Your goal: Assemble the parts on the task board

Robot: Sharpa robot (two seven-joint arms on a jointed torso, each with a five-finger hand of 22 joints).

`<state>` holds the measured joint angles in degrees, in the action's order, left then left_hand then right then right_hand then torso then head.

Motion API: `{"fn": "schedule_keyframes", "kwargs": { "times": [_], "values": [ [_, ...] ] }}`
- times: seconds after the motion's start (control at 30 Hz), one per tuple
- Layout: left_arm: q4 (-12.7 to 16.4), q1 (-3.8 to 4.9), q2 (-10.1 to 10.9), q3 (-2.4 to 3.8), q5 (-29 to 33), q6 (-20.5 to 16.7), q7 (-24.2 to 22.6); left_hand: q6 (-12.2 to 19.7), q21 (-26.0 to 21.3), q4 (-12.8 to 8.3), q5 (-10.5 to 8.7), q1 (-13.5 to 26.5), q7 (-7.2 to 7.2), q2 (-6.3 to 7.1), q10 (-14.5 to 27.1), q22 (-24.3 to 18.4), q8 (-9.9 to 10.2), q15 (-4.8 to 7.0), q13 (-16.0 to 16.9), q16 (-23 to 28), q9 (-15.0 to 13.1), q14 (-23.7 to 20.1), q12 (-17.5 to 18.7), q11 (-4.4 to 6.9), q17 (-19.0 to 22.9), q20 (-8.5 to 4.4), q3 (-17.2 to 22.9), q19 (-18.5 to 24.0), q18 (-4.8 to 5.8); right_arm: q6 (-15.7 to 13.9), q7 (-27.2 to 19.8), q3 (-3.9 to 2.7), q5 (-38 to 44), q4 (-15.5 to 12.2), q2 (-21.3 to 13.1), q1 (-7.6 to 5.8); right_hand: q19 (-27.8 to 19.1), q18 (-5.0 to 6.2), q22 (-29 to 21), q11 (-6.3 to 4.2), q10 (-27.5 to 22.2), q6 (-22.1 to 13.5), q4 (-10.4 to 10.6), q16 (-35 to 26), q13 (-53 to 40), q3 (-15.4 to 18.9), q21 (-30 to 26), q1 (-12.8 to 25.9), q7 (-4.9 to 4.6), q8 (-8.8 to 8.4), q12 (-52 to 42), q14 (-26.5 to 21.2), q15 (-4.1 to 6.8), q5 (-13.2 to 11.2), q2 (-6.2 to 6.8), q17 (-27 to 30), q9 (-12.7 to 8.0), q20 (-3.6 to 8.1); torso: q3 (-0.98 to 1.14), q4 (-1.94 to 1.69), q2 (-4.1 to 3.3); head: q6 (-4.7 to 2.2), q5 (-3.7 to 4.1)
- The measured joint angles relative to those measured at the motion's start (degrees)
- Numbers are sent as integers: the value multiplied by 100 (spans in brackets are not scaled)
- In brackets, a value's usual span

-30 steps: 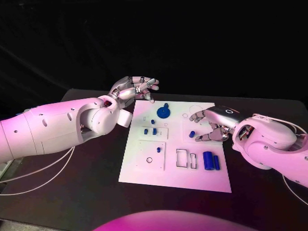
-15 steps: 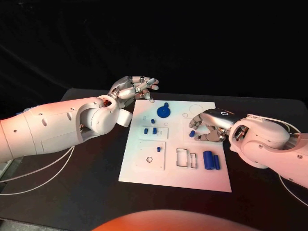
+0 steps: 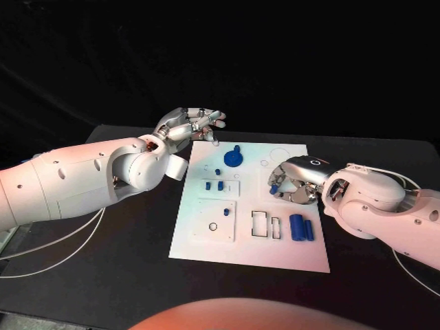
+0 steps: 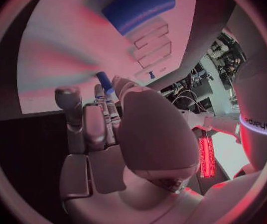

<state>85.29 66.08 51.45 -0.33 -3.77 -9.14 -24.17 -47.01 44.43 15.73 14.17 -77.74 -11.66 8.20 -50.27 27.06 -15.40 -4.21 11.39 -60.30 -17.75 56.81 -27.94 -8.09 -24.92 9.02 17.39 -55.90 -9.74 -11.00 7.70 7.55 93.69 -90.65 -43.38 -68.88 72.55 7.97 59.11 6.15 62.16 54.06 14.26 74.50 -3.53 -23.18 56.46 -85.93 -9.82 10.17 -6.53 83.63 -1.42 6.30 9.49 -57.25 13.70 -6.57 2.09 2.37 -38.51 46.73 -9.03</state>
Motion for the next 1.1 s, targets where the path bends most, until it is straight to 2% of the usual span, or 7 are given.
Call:
{"fn": "schedule_keyframes", "kwargs": {
  "times": [0.13,0.23,0.47,0.53,0.7,0.87,1.1],
  "values": [
    [1,0,3,0,0,2,6,0,0,0,0,0,0,0,0,0,0,0,0,0,0,0,0,0,0,0,0,0,0,-3,-4,-1,3,33,12,8,3,0,12,10,30,39,-13,0,-1,-70,0,42,-1,0,32,0,0,-7,15,0,-9,-3,0,-1,2,5,5],
    [1,0,5,0,0,4,10,0,0,0,0,0,0,0,0,0,0,0,0,0,0,0,0,0,0,0,0,0,0,-3,-5,-1,5,62,22,14,20,1,20,10,30,39,-58,0,-1,-151,0,99,-1,-22,53,0,0,-21,72,3,-18,-20,0,-1,4,9,10],
    [1,1,7,0,-1,25,25,22,0,0,0,-24,-22,-24,13,-1,0,0,2,-7,0,0,0,-13,0,14,0,-14,0,-12,-5,5,15,127,56,40,20,0,54,30,49,43,-111,19,-1,-268,41,128,-4,-23,90,0,0,-21,54,3,-24,-20,0,-2,5,9,8],
    [1,1,8,0,-2,32,30,31,0,0,0,-24,-31,-24,21,-4,0,0,7,-22,0,0,0,-21,0,21,0,-21,0,-25,-4,6,22,138,65,46,43,1,91,13,73,71,-134,28,-5,-354,67,165,-32,-22,119,0,0,-21,77,-24,-24,-40,1,-2,7,8,7],
    [1,1,10,0,-2,46,40,31,0,0,0,-23,-31,-24,21,-4,0,0,7,-22,0,0,0,-21,0,21,0,-21,0,-79,8,6,38,162,83,54,114,1,216,-2,213,146,-225,72,-8,-603,188,249,2,-23,119,0,0,-88,-6,-81,-19,-30,2,-4,6,11,10],
    [1,1,11,0,-3,55,47,31,0,0,0,-23,-31,-24,20,-4,0,0,7,-22,0,0,0,-20,0,21,0,-21,0,-147,18,6,48,173,111,59,135,1,299,-32,295,204,-311,117,-14,-783,247,376,19,18,144,20,20,-145,2,-123,3,-9,0,-5,4,15,25],
    [3,1,12,0,-3,63,55,31,0,0,0,-24,-31,-24,20,-4,0,0,6,-22,0,0,0,-20,0,21,0,-21,0,-228,40,7,54,201,152,80,174,1,361,-15,359,232,-360,140,-14,-865,288,461,7,26,144,20,20,-168,-23,-171,20,-10,0,-5,3,35,22]
  ]
}}
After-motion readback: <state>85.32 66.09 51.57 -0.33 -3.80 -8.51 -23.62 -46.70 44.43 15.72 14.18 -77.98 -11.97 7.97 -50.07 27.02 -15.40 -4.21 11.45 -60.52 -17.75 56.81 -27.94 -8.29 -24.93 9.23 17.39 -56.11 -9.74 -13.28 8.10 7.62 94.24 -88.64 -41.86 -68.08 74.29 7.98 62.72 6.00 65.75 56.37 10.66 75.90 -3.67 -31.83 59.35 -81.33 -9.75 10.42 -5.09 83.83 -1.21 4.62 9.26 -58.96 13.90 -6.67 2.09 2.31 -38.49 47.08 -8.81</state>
